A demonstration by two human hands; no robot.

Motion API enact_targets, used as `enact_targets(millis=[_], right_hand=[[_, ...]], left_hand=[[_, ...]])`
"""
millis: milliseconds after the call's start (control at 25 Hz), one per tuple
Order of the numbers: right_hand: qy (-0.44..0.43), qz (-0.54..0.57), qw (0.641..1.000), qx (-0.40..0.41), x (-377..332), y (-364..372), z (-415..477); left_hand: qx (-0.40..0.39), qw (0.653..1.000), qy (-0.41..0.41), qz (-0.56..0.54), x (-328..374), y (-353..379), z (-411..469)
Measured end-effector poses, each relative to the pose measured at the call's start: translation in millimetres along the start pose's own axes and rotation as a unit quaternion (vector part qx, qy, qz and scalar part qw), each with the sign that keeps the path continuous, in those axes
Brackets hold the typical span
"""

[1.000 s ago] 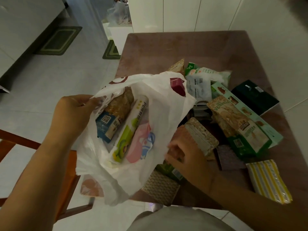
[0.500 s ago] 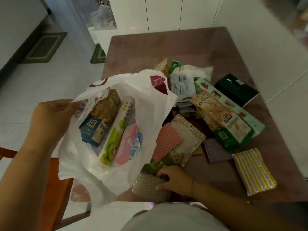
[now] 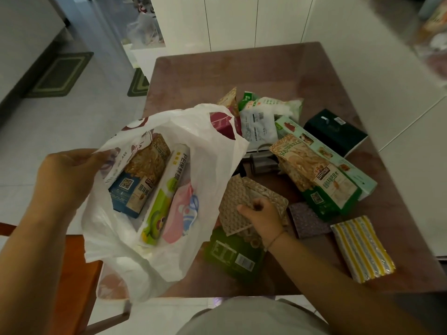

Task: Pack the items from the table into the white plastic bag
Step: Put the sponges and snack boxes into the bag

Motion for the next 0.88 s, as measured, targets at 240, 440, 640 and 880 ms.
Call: enact_targets(millis=[240,440,640,880], right_hand=[[0.041,0.061,0.997,-0.01,13,-4,6],[0.07,0.143,0.987,-0.029,-7,-34,13],[0.07,0.178,0.978,-0.083,-54,-76,-7],[0.052,0.198,0.953,-0.222,-99,-25,-39]], left_hand=[[0.01,1.0,0.001,0.012,3,-2,-3],[0.008,1.0,-0.005,0.002,6,-1,-2],[0.008,1.0,-0.006,-0.014,11,2,-4],[0.004,1.0,-0.005,0.003,13,3,-4]])
Point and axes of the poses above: each hand's wrist, its own z-axis towards the middle knuckle, its own y-axis out of the palm, x = y × z, the point moved 9 cm from there along z, towards the middle knuckle, and after that the axes turned 13 degrees about z, right-handed, at the moved point
